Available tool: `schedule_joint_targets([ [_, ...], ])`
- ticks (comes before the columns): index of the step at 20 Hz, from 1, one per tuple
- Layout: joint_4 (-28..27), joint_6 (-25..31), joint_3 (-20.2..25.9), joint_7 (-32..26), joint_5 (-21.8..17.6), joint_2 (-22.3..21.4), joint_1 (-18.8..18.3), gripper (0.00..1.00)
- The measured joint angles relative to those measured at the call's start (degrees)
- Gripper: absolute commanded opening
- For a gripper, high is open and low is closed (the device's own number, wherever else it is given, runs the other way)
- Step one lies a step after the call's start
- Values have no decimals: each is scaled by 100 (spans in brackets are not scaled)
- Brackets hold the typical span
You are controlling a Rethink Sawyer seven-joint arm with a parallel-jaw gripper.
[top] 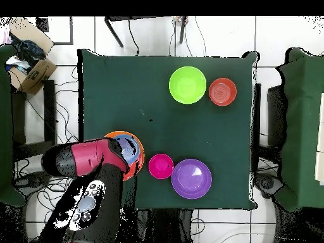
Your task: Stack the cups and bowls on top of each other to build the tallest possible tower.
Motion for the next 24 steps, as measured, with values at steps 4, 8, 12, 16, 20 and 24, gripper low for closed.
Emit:
schedule_joint_targets([
  [4,72,-79,-2,1,12,106,5,0],
  [8,148,-95,-2,1,66,174,15,0],
  [12,218,-95,-2,1,132,227,16,0],
  [16,242,-96,-2,1,168,257,16,0],
  [20,250,-96,-2,1,211,258,16,0],
  [24,262,-96,-2,1,257,257,16,0],
])
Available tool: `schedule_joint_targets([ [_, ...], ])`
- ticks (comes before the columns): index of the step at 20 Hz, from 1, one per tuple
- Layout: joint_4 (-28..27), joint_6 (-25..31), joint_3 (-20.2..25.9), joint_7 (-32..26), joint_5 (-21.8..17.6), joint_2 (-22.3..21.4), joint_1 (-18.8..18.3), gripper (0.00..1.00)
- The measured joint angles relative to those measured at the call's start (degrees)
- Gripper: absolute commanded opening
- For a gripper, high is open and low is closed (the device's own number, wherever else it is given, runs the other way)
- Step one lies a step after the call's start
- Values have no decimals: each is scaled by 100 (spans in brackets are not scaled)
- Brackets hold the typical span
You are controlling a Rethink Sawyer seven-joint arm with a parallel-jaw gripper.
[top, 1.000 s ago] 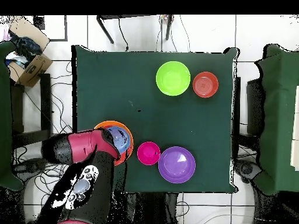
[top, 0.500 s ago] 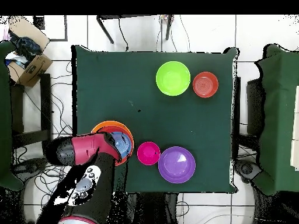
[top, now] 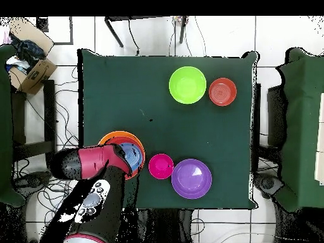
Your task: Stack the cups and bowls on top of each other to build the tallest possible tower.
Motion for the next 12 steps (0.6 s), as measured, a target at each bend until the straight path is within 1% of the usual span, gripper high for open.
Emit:
schedule_joint_targets([
  [6,37,0,0,0,101,0,0,0],
  [7,60,0,0,0,134,-1,0,100],
  [12,82,0,2,0,159,-8,-4,100],
])
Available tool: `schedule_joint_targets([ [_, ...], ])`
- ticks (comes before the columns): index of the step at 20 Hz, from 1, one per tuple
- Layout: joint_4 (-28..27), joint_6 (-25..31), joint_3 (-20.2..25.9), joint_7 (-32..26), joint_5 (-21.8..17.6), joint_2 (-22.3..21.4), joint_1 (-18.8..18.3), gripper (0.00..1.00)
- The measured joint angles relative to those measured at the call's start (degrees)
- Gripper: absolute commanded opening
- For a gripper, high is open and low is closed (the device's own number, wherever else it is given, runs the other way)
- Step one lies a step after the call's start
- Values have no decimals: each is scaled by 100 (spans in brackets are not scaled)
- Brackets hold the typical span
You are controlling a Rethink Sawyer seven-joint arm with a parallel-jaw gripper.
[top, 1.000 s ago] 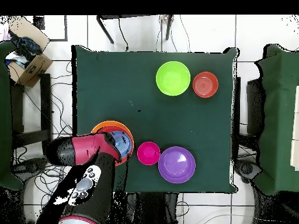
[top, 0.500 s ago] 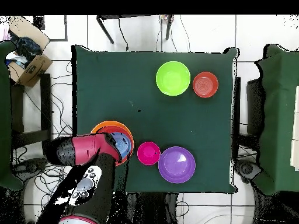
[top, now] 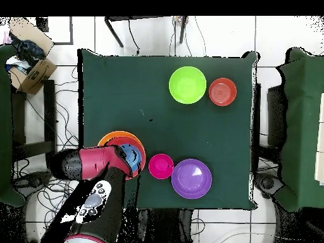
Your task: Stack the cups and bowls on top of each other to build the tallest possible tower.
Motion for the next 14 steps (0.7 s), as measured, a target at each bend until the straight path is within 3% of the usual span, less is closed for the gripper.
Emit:
schedule_joint_targets([
  [7,96,1,111,0,79,-140,-145,100],
  [14,201,144,245,0,128,-635,-447,100],
])
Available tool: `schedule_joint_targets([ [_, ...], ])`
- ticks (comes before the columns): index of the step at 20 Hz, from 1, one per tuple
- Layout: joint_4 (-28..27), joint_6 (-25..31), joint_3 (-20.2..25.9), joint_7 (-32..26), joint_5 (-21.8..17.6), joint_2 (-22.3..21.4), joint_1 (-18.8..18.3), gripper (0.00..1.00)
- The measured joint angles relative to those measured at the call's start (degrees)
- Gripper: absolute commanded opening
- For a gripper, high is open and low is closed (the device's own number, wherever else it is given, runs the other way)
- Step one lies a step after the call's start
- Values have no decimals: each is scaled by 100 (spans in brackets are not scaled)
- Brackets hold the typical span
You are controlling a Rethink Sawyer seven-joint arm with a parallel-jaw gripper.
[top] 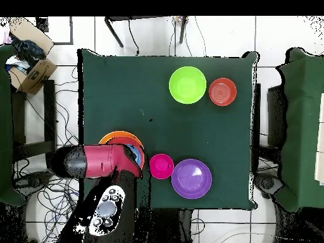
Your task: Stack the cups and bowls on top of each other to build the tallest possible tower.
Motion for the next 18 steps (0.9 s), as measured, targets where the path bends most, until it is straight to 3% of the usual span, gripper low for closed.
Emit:
schedule_joint_targets([
  [8,-101,243,30,0,-11,-283,-182,100],
  [18,-960,249,27,0,-15,20,-333,100],
])
